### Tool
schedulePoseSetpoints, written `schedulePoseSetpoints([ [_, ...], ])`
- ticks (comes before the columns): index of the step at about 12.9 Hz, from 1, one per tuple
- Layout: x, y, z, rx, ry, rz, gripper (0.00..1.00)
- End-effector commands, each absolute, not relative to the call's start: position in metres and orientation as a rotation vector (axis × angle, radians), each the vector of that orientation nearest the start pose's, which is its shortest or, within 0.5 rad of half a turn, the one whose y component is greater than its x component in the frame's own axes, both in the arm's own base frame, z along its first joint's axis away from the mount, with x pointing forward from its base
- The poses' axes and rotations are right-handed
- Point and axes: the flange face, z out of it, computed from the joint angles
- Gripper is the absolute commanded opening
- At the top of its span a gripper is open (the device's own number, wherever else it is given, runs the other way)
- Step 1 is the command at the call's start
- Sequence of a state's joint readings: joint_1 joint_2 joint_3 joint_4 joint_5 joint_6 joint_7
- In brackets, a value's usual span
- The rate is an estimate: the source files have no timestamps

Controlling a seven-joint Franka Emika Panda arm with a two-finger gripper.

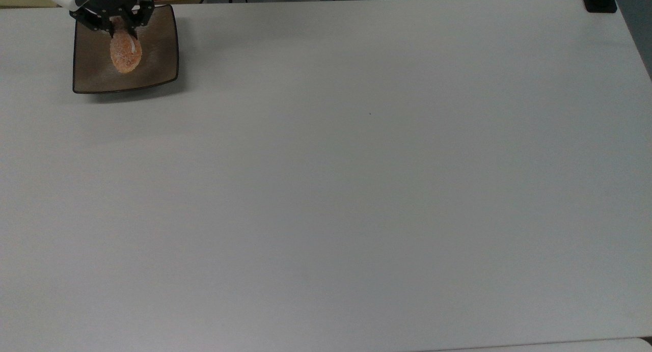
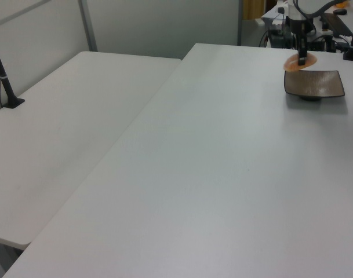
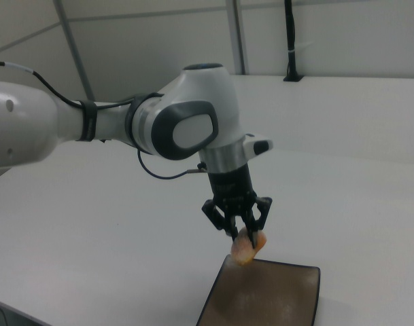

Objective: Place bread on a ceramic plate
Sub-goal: 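Lower the bread roll onto the plate and open the gripper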

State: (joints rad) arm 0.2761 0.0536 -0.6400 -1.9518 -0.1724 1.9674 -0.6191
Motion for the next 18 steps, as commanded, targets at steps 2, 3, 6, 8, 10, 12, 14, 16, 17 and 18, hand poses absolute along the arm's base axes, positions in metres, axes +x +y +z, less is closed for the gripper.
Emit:
schedulePoseSetpoints([
  [2,0.501,-0.217,0.427,-3.181,-0.508,0.267,0.33],
  [3,0.5,-0.219,0.424,-3.18,-0.507,0.274,0.33],
  [6,0.501,-0.217,0.408,-3.178,-0.513,0.305,0.73],
  [8,0.503,-0.215,0.406,-3.18,-0.512,0.31,1.0],
  [10,0.503,-0.214,0.405,-3.181,-0.506,0.311,1.0],
  [12,0.504,-0.214,0.406,-3.183,-0.5,0.305,1.0],
  [14,0.506,-0.214,0.414,-3.183,-0.491,0.281,1.0],
  [16,0.514,-0.211,0.433,-3.139,-0.35,0.143,1.0],
  [17,0.523,-0.208,0.455,-3.123,-0.245,0.04,1.0],
  [18,0.531,-0.203,0.481,-3.108,-0.147,-0.042,1.0],
])
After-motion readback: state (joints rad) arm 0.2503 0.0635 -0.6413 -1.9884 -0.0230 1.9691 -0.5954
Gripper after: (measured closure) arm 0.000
